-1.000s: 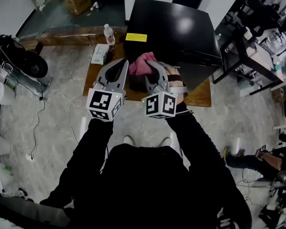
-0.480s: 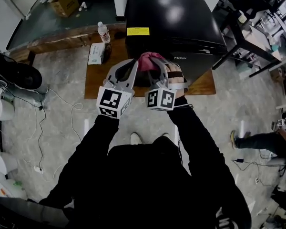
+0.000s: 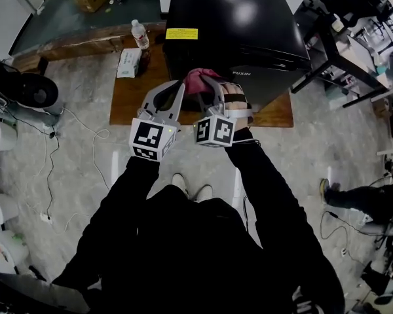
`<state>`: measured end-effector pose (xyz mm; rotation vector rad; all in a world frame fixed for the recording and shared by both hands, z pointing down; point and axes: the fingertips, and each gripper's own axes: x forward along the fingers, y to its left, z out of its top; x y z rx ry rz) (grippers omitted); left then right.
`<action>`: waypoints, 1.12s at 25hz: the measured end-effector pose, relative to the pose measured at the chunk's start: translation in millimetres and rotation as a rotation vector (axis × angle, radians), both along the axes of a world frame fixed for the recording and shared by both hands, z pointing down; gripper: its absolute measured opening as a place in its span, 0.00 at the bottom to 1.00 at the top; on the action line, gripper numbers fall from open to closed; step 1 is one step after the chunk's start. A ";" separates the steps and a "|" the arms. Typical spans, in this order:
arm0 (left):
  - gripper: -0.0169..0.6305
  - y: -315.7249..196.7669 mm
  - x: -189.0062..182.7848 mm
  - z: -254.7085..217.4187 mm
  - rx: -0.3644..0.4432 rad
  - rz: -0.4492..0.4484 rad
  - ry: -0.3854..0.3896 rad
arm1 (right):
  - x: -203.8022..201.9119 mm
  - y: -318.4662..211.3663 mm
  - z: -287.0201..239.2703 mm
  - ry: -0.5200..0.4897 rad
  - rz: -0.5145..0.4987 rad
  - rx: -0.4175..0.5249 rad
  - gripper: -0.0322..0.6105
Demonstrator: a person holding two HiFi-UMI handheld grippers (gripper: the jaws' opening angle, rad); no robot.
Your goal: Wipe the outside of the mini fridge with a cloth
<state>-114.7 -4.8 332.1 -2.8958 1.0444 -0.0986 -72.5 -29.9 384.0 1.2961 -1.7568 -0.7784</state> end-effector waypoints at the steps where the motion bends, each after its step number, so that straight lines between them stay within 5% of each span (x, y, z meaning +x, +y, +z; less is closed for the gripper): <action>1: 0.04 2.0 1.1 1.0 -0.001 -0.014 0.000 | 1.1 -0.1 0.3 -0.003 -0.008 0.000 0.17; 13: 0.04 -4.9 0.3 45.2 -0.051 -0.109 0.009 | 5.2 -0.6 64.6 -0.014 -0.054 -0.078 0.17; 28: 0.04 -28.0 6.7 192.6 -0.169 -0.055 -0.073 | -2.4 -13.0 197.7 -0.060 -0.005 -0.229 0.16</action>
